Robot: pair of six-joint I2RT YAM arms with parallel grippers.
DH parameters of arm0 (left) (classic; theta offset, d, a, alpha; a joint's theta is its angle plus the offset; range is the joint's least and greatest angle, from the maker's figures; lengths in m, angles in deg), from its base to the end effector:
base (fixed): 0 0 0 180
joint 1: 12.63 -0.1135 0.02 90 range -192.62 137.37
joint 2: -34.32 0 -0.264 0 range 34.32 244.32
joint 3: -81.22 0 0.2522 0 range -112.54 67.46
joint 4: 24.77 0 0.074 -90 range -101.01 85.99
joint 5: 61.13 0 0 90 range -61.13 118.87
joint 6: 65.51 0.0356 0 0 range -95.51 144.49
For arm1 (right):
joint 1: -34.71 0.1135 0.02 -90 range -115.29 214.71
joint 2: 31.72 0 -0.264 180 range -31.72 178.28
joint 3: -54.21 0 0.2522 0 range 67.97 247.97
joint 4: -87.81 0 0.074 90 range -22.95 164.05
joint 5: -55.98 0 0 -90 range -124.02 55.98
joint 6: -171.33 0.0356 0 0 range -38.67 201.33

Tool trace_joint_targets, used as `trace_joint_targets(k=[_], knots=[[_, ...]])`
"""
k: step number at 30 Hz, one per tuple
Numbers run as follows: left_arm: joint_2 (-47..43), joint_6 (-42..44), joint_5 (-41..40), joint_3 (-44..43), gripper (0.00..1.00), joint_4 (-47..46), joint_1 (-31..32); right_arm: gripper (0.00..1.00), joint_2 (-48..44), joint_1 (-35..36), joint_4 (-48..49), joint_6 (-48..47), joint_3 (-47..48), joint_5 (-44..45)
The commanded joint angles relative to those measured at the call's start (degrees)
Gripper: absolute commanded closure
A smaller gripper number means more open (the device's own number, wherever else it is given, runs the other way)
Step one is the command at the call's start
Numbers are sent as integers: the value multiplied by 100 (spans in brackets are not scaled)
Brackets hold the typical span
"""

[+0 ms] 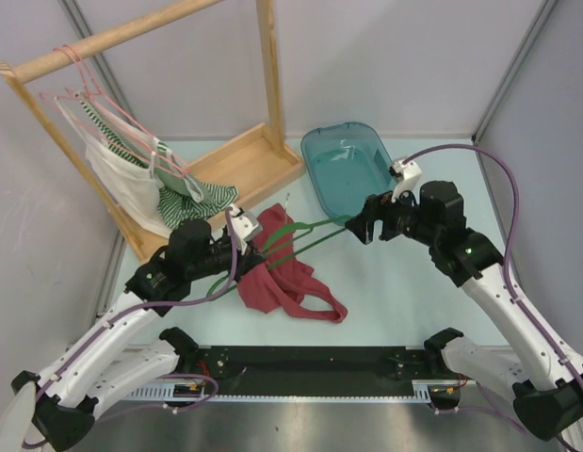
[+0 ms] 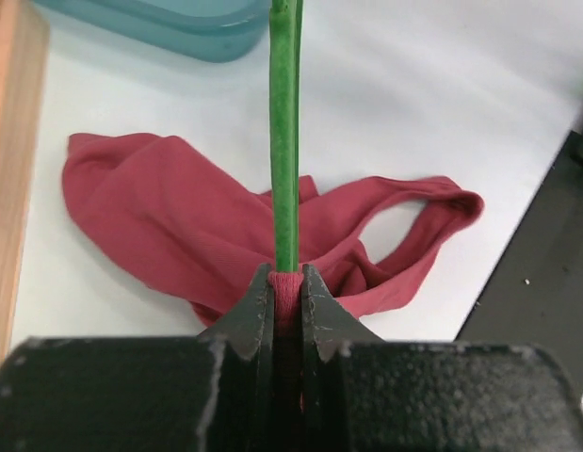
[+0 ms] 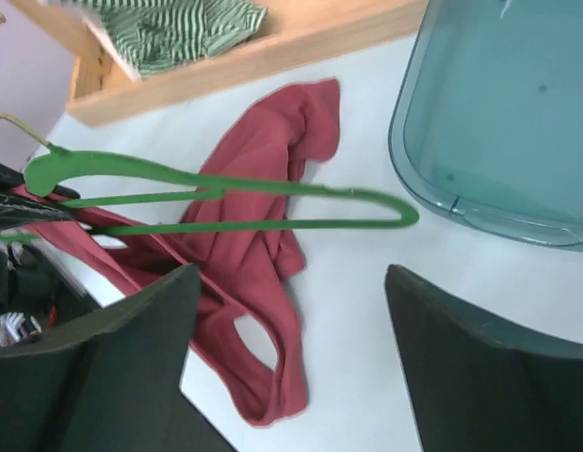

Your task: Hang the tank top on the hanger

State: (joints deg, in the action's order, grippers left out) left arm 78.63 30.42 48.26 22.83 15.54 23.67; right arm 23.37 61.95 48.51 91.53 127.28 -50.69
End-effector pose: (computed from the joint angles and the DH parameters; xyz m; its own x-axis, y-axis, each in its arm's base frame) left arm 0.1318 -0.1115 0.3117 -0.2718 0.3206 -0.9074 0.8310 0.5538 -0.0533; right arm 0.1816 0.1050 0.3685 -0.4379 -0.0346 -0.8984 -0.6081 0.7474 0.2676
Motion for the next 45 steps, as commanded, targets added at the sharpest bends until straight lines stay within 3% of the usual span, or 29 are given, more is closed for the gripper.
trace_joint_targets(k=[1,5,10,17,23,45], knots=[[-63,-224,-612,24,100,-484,-122,21,-455,298,400,922,-814,515],[-19,-321,-639,15,100,-492,-280,30,-158,1682,523,1396,-1570,1656],[-116,-338,-419,41,100,-562,-395,36,633,2557,778,2073,-2045,2604],[-125,-356,-323,59,100,-554,-404,46,1539,2821,928,2232,-2038,2519],[-116,-356,-349,50,100,-528,-395,48,1478,3331,893,2408,-1993,2537],[-177,-374,-375,50,100,-545,-404,63,1794,3718,366,2355,-1976,2265]])
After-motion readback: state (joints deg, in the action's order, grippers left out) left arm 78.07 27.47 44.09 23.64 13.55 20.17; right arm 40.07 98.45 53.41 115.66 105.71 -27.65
